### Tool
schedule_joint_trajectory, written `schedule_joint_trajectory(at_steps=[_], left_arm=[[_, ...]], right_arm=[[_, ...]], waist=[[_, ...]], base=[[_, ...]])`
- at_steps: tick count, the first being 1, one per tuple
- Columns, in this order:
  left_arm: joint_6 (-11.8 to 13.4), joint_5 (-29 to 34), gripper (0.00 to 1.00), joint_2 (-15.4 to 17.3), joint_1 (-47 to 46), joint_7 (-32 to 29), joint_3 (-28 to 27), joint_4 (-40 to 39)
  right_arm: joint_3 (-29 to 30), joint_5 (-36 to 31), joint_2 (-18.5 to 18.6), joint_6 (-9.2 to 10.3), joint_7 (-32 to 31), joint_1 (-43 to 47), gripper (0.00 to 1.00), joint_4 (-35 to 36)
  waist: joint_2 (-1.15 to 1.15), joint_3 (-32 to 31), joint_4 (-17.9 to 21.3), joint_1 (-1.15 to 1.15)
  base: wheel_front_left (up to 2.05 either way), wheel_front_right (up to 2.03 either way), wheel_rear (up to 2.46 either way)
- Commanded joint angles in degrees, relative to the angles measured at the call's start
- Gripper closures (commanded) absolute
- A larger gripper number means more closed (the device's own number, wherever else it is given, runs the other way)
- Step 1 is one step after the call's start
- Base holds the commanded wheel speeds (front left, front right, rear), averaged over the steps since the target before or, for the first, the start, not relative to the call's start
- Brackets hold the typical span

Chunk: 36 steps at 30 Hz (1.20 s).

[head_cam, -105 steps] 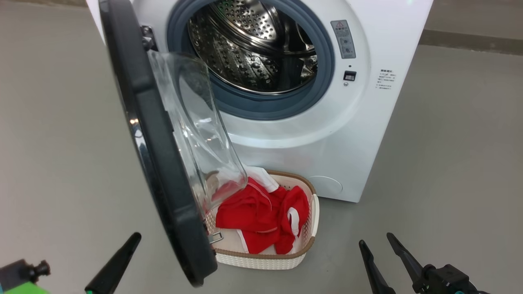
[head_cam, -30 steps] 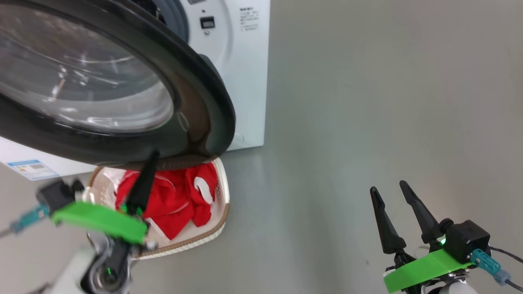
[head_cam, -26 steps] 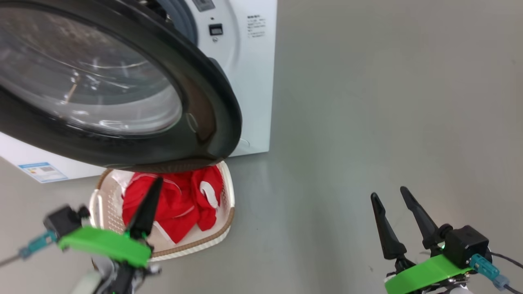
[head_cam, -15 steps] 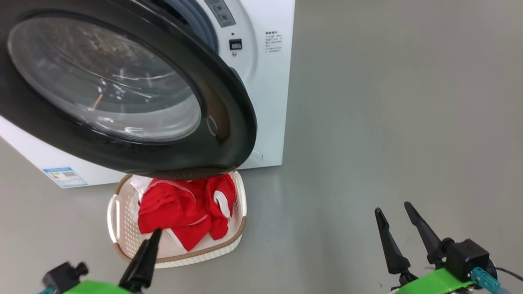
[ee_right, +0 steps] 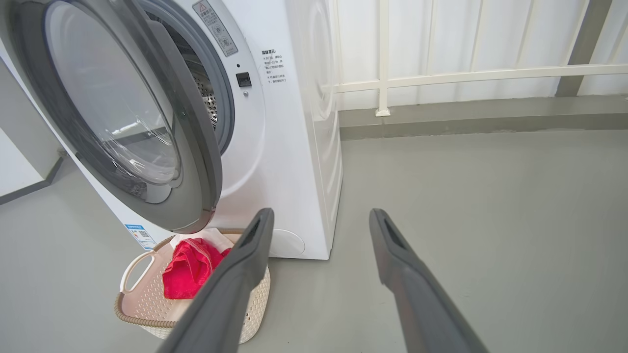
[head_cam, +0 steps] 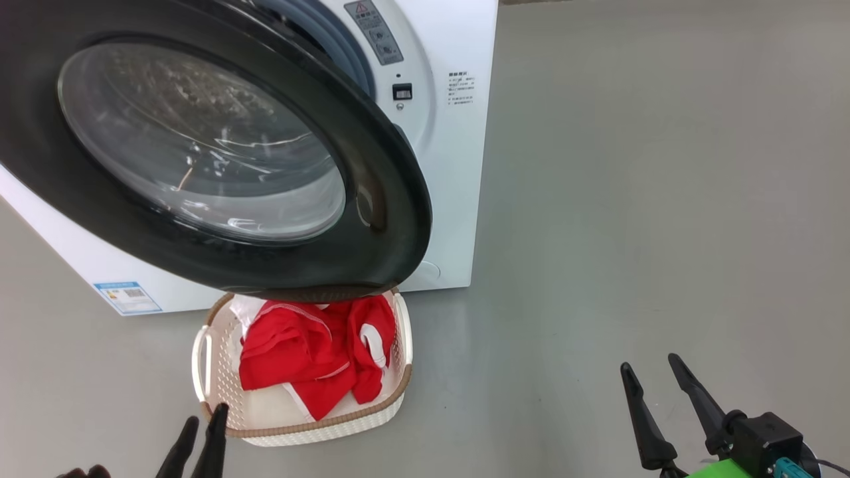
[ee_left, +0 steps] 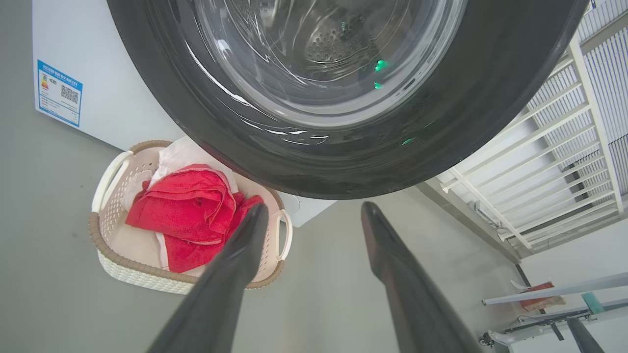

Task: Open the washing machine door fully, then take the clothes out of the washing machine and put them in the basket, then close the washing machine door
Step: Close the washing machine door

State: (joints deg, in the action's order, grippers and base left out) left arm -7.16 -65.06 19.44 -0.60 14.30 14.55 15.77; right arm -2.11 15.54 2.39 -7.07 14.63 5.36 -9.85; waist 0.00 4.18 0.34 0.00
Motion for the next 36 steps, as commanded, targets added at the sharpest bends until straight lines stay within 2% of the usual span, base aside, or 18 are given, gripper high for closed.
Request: schedule_joint_trajectory(at_steps=[1, 6, 20, 28, 36], left_arm=[[-0.3, 4.5, 0.0, 1.4, 0.0, 0.7, -3.0, -1.8], [-0.3, 14.3, 0.0, -0.2, 2.3, 0.7, -6.7, -3.1], [-0.3, 42.1, 0.0, -7.3, 6.9, 0.7, -17.3, -7.9], [-0.3, 48.3, 0.0, -10.8, 8.7, 0.7, -21.0, -11.4], [-0.3, 49.1, 0.0, -12.5, 9.6, 0.7, -21.9, -11.4]], right_arm=[[-0.7, -0.9, 0.5, -0.42, 0.4, -0.2, 0.0, 1.5], [0.0, -0.8, 0.7, -0.42, 0.4, 0.7, 0.0, 1.7], [1.9, -0.5, 1.1, -0.42, 0.4, 2.4, 0.0, 2.9], [2.6, -0.4, 1.1, -0.42, 0.4, 2.6, 0.0, 3.6], [2.5, -0.3, 0.9, -0.42, 0.4, 3.1, 0.0, 3.3]], waist=[[0.0, -0.3, 0.1, 0.0], [0.0, -0.9, 0.1, 0.0], [0.0, -2.1, -0.1, 0.0], [0.0, -2.4, -0.1, 0.0], [0.0, -2.7, -0.2, 0.0]], base=[[0.0, 0.0, 0.0], [0.0, 0.0, 0.0], [0.0, 0.0, 0.0], [0.0, 0.0, 0.0], [0.0, 0.0, 0.0]])
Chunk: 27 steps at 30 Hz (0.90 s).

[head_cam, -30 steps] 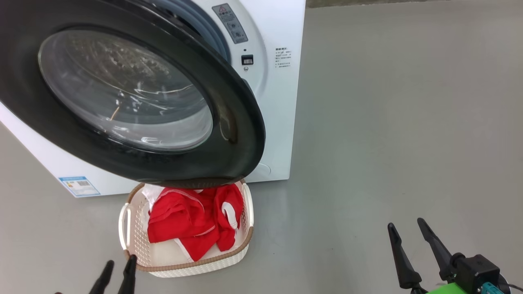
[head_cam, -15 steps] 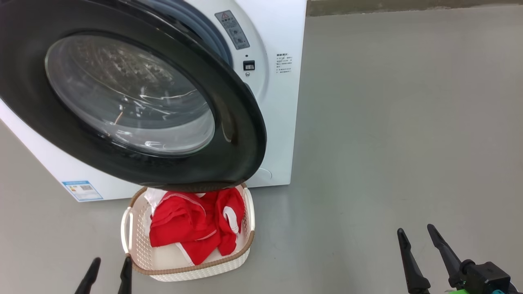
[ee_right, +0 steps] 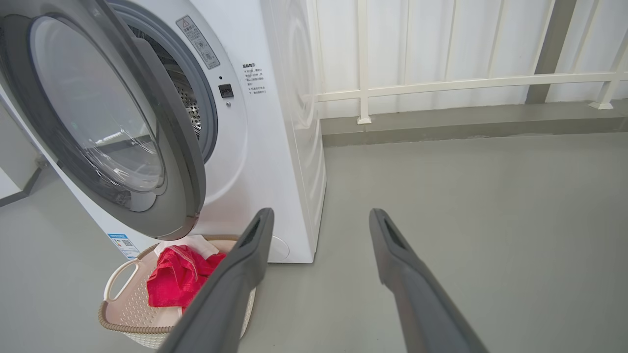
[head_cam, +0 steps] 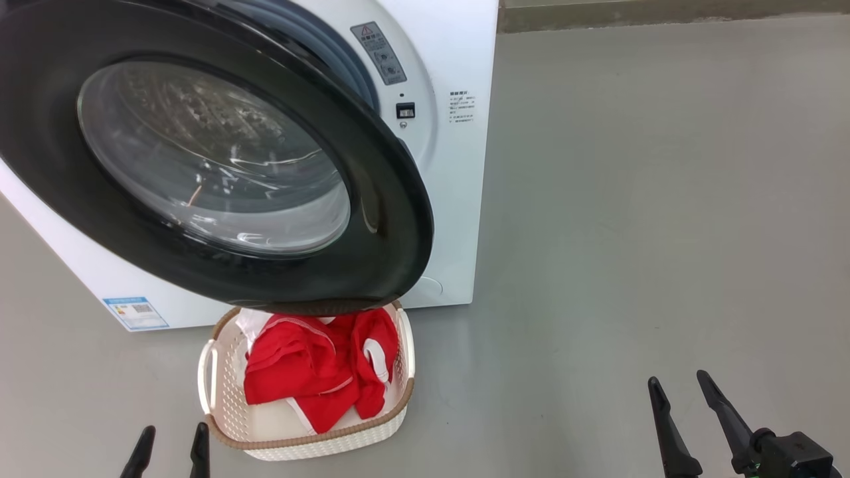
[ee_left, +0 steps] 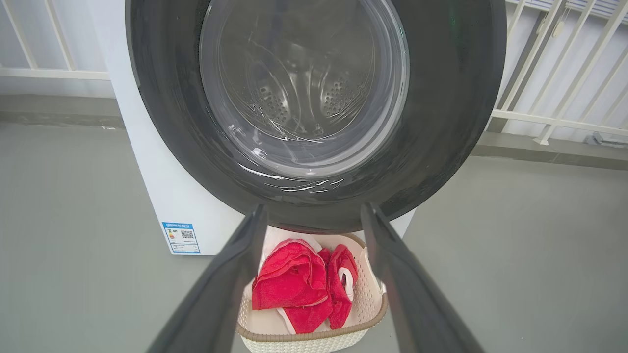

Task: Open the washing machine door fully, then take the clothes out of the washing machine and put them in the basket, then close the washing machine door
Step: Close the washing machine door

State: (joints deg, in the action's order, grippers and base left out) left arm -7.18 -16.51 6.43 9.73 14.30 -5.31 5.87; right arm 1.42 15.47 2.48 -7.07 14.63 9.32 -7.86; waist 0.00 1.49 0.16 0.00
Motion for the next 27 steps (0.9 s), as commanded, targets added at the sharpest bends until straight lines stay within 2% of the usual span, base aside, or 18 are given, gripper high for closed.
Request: schedule_joint_trajectory(at_steps=[1, 16, 17, 19, 21, 27], left_arm=[[-0.3, 0.5, 0.0, 0.5, -0.8, 0.7, -2.0, -1.5], [-0.3, 0.6, 0.0, 0.0, -1.4, 0.7, -1.8, -1.3], [-0.3, 0.6, 0.0, -0.1, -1.4, 0.7, -1.7, -1.3], [-0.3, 0.7, 0.0, -0.3, -1.7, 0.7, -1.2, -1.2], [-0.3, 0.4, 0.0, -0.7, -2.2, 0.7, -1.1, -1.1], [-0.3, -0.3, 0.0, -2.0, -4.5, 0.7, -0.3, -0.8]], right_arm=[[-1.0, -0.3, 0.8, -0.42, 0.4, -0.8, 0.0, 1.4], [-0.9, 0.1, 0.5, -0.42, 0.4, -1.1, 0.0, 1.7], [-1.2, 0.3, 0.5, -0.42, 0.4, -1.0, 0.32, 1.6], [-1.6, 0.8, 0.5, -0.42, 0.4, -1.0, 0.85, 1.4], [-2.7, 1.1, 0.5, -0.42, 0.4, -1.2, 1.0, 1.0], [-7.8, 1.7, 0.4, -0.42, 0.4, -4.8, 1.0, -1.1]], waist=[[0.0, 0.0, 0.0, 0.0], [0.0, 0.0, -0.9, 0.0], [0.0, 0.0, -1.1, 0.0], [0.0, 0.1, -1.7, 0.0], [0.0, 0.3, -2.5, 0.0], [0.0, 1.7, -5.8, 0.0]], base=[[0.0, 0.0, 0.0], [0.0, 0.0, 0.0], [0.0, 0.0, 0.0], [0.0, 0.0, 0.0], [0.0, 0.0, 0.0], [0.0, 0.0, 0.0]])
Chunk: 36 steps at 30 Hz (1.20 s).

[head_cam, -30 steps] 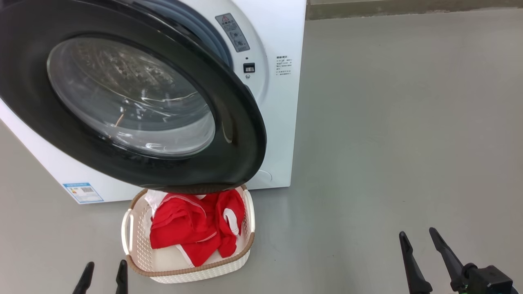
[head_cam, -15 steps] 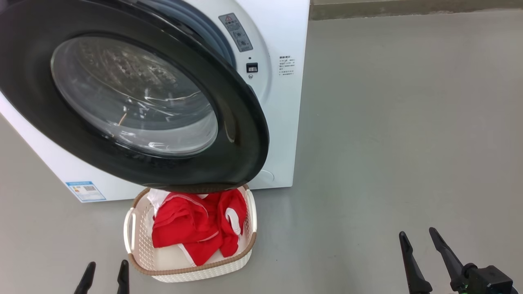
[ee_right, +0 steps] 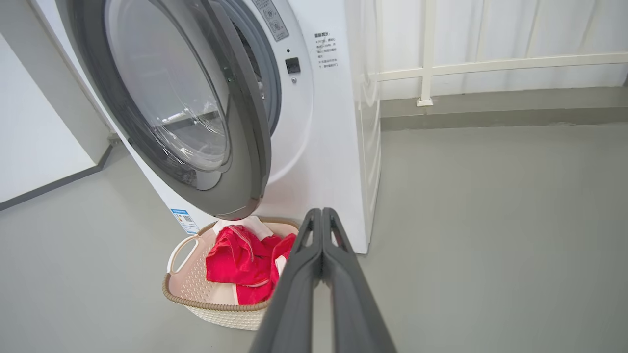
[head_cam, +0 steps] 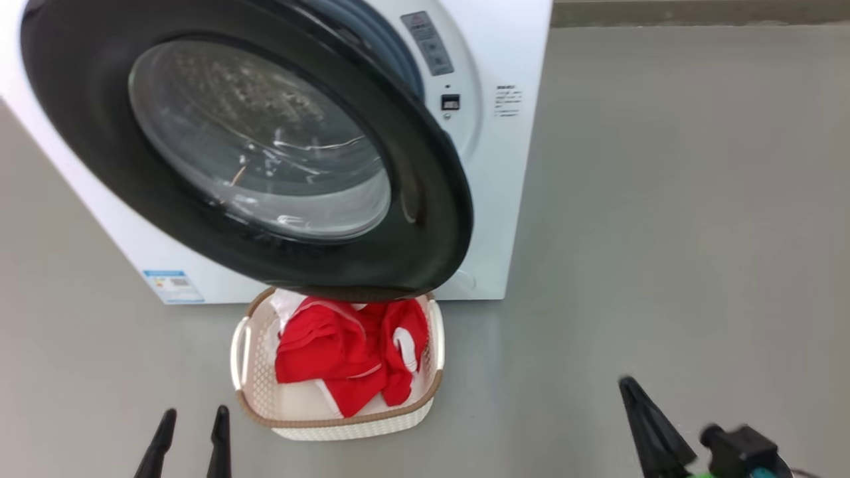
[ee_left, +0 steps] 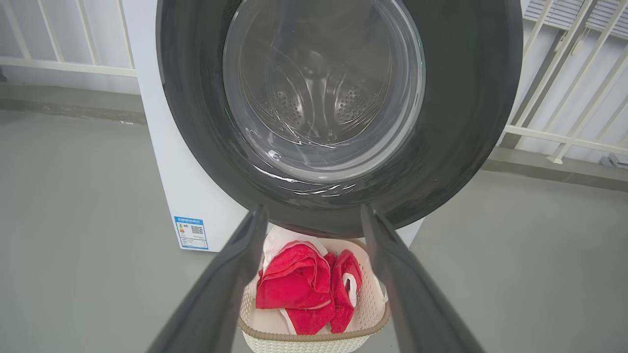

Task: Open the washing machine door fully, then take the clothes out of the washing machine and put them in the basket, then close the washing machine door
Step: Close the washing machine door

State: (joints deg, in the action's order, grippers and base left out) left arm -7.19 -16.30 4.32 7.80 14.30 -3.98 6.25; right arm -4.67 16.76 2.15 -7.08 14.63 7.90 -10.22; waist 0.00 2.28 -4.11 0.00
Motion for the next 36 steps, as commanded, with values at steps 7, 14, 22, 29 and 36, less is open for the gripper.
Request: schedule_joint_trajectory(at_steps=[7, 14, 22, 29, 36], left_arm=[[-0.3, -1.2, 0.0, -0.8, -4.0, 0.7, -0.4, -0.5], [-0.3, -2.6, 0.0, -1.2, -6.7, 0.7, 1.5, -0.1], [-0.3, -4.5, 0.0, -1.4, -11.7, 0.7, 5.2, 0.6], [-0.3, -6.9, 0.0, -1.4, -13.9, 0.7, 7.5, 0.5], [-0.3, -7.9, 0.0, -1.4, -16.1, 0.7, 8.7, 0.5]], right_arm=[[-5.9, 2.0, 0.7, -0.41, 0.4, -10.4, 1.0, -0.2], [-9.0, 2.2, 0.7, -0.41, 0.4, -19.9, 1.0, -1.6], [-9.4, 0.2, 0.7, -0.41, 0.4, -30.2, 1.0, -4.1], [-8.4, -0.9, 1.0, -0.41, 0.4, -34.8, 1.0, -6.0], [-5.3, -1.3, 1.3, -0.41, 0.4, -38.5, 1.0, -6.1]], waist=[[0.0, 2.9, -4.8, 0.0], [0.0, 6.9, -8.5, 0.0], [0.0, 12.8, -13.3, 0.0], [0.0, 16.2, -15.9, 0.0], [0.0, 19.1, -17.4, 0.0]], base=[[0.0, 0.0, 0.0], [0.0, 0.0, 0.0], [0.0, 0.0, 0.0], [0.0, 0.0, 0.0], [0.0, 0.0, 0.0]])
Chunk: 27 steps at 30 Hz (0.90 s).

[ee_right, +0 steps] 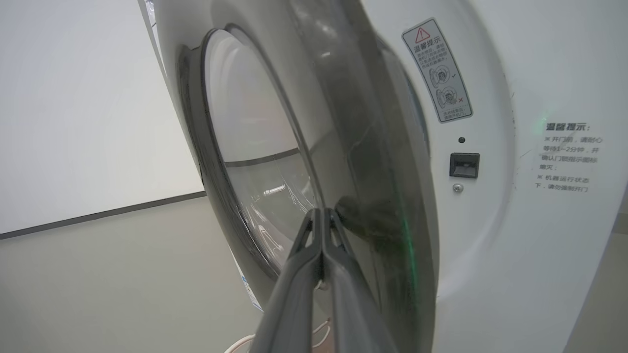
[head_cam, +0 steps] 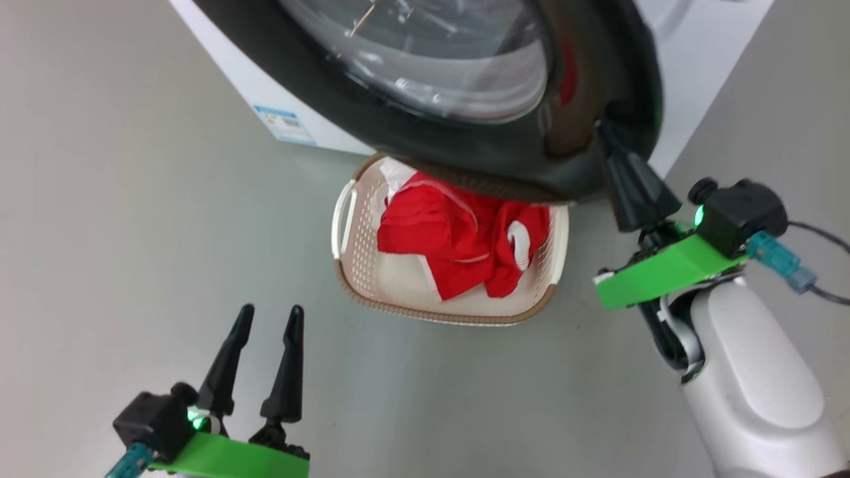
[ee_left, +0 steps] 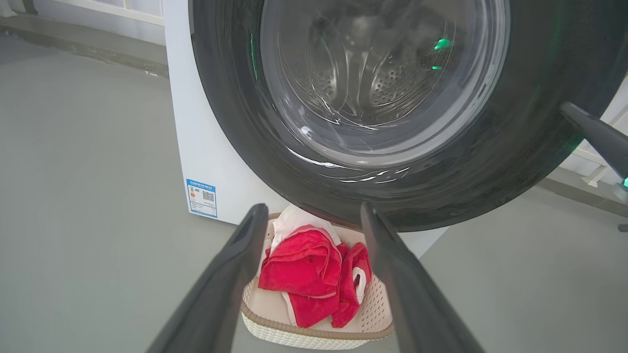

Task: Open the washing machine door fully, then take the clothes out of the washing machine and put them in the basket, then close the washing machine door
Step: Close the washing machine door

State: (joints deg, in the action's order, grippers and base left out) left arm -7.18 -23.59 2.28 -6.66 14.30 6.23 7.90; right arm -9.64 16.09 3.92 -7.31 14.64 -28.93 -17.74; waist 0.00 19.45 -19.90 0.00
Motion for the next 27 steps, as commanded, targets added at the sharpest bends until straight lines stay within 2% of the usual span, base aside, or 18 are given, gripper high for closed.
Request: schedule_joint_trajectory(at_steps=[1, 14, 27], left_arm=[[-0.3, -0.8, 0.0, 0.6, -2.0, 0.7, -1.3, -1.2], [-0.3, -2.8, 0.0, 0.6, -6.3, 0.7, 1.3, -2.1], [-0.3, -3.8, 0.0, 0.6, -8.2, 0.7, 2.0, -2.2]], right_arm=[[0.1, -0.7, -0.3, -0.18, 0.4, -2.2, 1.0, 1.5], [5.6, -2.4, 1.9, -0.18, 0.4, -11.3, 1.0, 0.7], [13.0, -3.3, 0.8, -0.18, 0.4, -18.4, 1.0, 1.5]], waist=[[0.0, 2.5, -1.8, 0.0], [0.0, 8.5, -3.9, 0.0], [0.0, 11.6, -4.8, 0.0]], base=[[0.0, 0.0, 0.0], [0.0, 0.0, 0.0], [0.0, 0.0, 0.0]])
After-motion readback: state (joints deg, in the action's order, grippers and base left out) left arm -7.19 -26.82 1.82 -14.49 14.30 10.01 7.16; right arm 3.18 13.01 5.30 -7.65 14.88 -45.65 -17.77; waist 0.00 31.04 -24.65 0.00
